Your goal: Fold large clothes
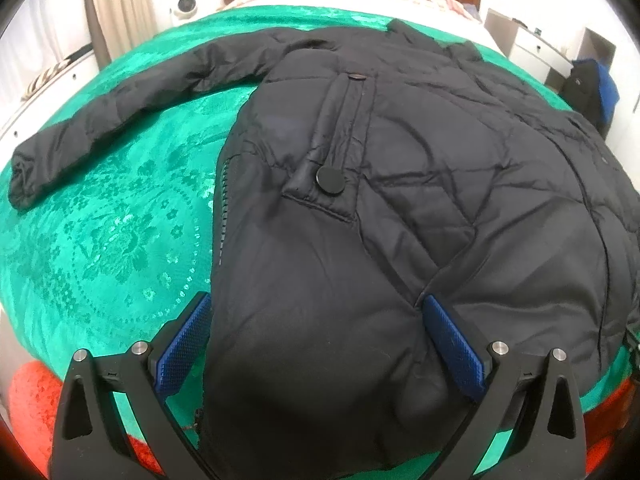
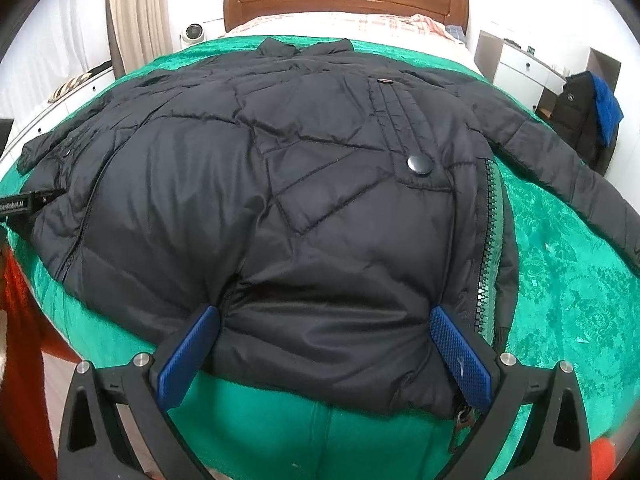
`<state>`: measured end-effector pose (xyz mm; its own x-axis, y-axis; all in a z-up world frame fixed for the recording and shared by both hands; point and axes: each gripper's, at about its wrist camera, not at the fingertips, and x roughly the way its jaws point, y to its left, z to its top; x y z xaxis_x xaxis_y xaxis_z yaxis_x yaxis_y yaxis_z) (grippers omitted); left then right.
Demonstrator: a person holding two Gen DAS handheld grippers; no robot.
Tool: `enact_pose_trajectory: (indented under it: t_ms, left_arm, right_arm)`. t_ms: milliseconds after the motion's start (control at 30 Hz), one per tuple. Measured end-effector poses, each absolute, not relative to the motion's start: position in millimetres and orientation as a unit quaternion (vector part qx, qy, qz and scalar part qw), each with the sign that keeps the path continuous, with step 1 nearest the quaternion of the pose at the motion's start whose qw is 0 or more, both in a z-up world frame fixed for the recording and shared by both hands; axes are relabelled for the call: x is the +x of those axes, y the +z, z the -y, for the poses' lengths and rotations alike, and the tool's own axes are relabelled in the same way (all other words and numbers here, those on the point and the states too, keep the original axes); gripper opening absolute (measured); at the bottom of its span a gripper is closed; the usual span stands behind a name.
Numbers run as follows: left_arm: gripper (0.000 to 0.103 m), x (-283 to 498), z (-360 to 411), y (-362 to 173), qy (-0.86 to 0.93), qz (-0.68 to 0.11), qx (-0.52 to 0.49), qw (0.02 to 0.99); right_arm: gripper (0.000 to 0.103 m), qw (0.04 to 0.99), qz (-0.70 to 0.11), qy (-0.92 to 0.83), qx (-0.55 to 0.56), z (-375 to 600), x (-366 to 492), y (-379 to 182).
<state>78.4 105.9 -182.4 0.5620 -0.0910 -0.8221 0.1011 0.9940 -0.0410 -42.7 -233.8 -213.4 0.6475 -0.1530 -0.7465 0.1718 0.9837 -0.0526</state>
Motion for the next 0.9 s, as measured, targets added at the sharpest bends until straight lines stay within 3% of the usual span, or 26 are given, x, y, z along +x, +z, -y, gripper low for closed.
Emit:
enact_pose_trajectory:
  t_ms: [333,533,900]
  left_arm:
    - [0.103,76.6,-105.9,-170.3,-0.054,-0.446,0.001,0.893]
    - [0.103,65.0,-126.9,-128.3,-0.039,-0.372,-0.044,0.926]
    - [0.103,97.1,-112.5,-85.1,-0.052,-0.366,-0.052,0.928]
  right_arm:
    - [0.103,0.914,-0.397,-0.079,0.013,232.5,-54.3,-209.5]
    - [0.103,0.934,-0.329,-0.07,0.116,254.3,-71.0,-174.4]
    - [0.103,0.917,-0.281,-0.162,0.231,303.4,-91.2,-164.2]
